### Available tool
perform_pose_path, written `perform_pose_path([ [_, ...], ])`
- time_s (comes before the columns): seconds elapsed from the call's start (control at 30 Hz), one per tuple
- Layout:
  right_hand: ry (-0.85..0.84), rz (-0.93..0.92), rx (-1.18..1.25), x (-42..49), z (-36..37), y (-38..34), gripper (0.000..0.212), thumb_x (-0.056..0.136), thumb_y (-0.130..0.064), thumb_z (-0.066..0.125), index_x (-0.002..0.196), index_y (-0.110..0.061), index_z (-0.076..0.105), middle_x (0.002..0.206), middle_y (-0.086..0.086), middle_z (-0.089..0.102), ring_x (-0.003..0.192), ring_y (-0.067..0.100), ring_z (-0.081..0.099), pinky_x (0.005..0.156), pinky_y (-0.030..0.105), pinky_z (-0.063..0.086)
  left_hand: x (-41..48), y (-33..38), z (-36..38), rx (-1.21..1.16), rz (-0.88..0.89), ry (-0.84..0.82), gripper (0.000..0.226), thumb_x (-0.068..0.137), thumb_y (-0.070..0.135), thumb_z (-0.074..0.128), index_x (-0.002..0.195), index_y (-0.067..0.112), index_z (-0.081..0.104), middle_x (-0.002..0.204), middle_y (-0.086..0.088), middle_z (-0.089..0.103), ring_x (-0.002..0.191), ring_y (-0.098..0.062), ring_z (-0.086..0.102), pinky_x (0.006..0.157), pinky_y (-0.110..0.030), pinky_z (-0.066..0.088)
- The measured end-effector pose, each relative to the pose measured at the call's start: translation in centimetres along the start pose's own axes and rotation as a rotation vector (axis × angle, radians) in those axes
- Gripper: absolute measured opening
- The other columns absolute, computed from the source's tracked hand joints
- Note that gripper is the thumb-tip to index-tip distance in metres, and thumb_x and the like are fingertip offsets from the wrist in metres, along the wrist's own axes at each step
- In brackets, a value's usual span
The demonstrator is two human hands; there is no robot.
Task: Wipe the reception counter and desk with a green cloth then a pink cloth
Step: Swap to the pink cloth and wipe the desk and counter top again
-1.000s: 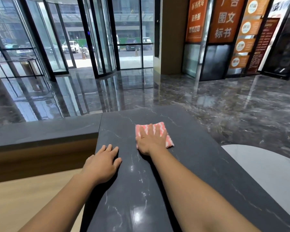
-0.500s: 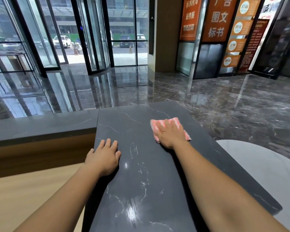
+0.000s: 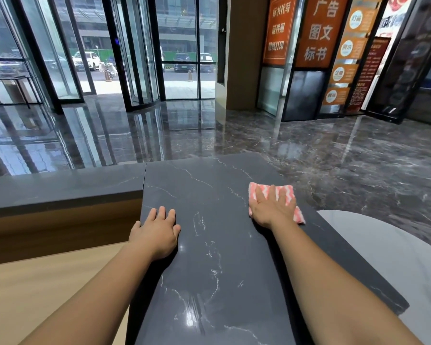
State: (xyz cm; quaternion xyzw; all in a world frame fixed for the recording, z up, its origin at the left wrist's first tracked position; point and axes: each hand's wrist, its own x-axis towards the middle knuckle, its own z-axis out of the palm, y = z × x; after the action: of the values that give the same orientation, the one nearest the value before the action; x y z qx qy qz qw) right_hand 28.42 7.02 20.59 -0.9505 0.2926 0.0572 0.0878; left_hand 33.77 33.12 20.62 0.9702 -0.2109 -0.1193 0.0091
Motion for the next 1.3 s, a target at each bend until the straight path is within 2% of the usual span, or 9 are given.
perform_pose_path([
  [0.3, -0.052, -0.303, -0.094, -7.3, 2.6, -8.7, 0.066, 0.1, -0.041, 0.027, 0.154, -0.035, -0.011, 0.162, 0.009, -0.017, 0.147, 0.034, -0.022, 0.111, 0.059, -0.02, -0.2, 0.0, -0.2, -0.02, 0.005, -0.011, 0.056, 0.104, 0.036, 0.018, 0.154, 0.019, -0.002, 0.161, -0.005, -0.007, 0.148, -0.026, -0.009, 0.118, -0.052, 0.007],
  [0.5, -0.041, -0.408, -0.074, -7.5, 2.8, -8.2, 0.058, 0.102, -0.046, 0.017, 0.155, -0.037, -0.005, 0.163, 0.005, -0.013, 0.149, 0.027, -0.016, 0.116, 0.052, -0.014, -0.4, 0.2, 0.0, 0.018, -0.003, 0.003, 0.056, 0.104, 0.034, 0.016, 0.154, 0.017, -0.002, 0.161, -0.009, -0.005, 0.148, -0.028, -0.007, 0.119, -0.049, 0.005],
  [0.7, 0.006, -0.224, -0.032, -3.5, 0.9, -0.8, 0.056, 0.101, -0.049, 0.014, 0.155, -0.038, 0.002, 0.164, 0.002, -0.007, 0.15, 0.024, -0.01, 0.118, 0.049, -0.008, -0.4, 0.6, -0.2, 0.04, 0.004, 0.026, 0.055, 0.103, 0.031, 0.017, 0.153, 0.012, 0.002, 0.16, -0.012, 0.003, 0.147, -0.03, 0.001, 0.117, -0.042, 0.015],
  [0.87, 0.03, -0.049, -0.063, -1.4, -0.5, 5.6, 0.057, 0.1, -0.05, 0.015, 0.155, -0.038, 0.004, 0.164, 0.002, -0.003, 0.15, 0.027, -0.006, 0.119, 0.049, -0.001, -0.3, 0.1, 0.2, 0.03, 0.013, 0.03, 0.056, 0.103, 0.032, 0.016, 0.153, 0.011, 0.0, 0.16, -0.013, 0.001, 0.148, -0.03, 0.0, 0.118, -0.042, 0.015],
  [0.97, 0.01, 0.06, -0.011, -1.6, -1.0, 8.2, 0.058, 0.1, -0.054, 0.013, 0.155, -0.038, 0.002, 0.164, 0.002, -0.007, 0.15, 0.028, -0.006, 0.12, 0.048, 0.0, -0.5, 0.1, 0.3, 0.026, 0.023, 0.067, 0.056, 0.104, 0.033, 0.016, 0.153, 0.012, 0.002, 0.16, -0.012, 0.002, 0.148, -0.029, 0.0, 0.118, -0.042, 0.014],
  [1.1, 0.0, 0.104, -0.021, -3.0, -0.8, 8.1, 0.057, 0.102, -0.047, 0.014, 0.155, -0.036, -0.002, 0.164, 0.004, -0.012, 0.15, 0.029, -0.011, 0.119, 0.051, -0.006, -0.9, 0.0, 0.7, -0.012, 0.02, 0.126, 0.055, 0.104, 0.034, 0.015, 0.153, 0.012, 0.004, 0.16, -0.012, 0.005, 0.148, -0.028, 0.001, 0.118, -0.041, 0.013],
  [1.3, -0.009, 0.042, -0.033, -7.1, 0.2, 3.9, 0.057, 0.102, -0.042, 0.014, 0.156, -0.032, -0.004, 0.163, 0.007, -0.015, 0.149, 0.03, -0.015, 0.117, 0.054, -0.012, -3.7, 0.3, 1.7, -0.064, 0.039, 0.189, 0.058, 0.103, 0.04, 0.011, 0.154, 0.014, -0.001, 0.161, -0.009, -0.002, 0.148, -0.024, -0.007, 0.119, -0.043, 0.0],
])
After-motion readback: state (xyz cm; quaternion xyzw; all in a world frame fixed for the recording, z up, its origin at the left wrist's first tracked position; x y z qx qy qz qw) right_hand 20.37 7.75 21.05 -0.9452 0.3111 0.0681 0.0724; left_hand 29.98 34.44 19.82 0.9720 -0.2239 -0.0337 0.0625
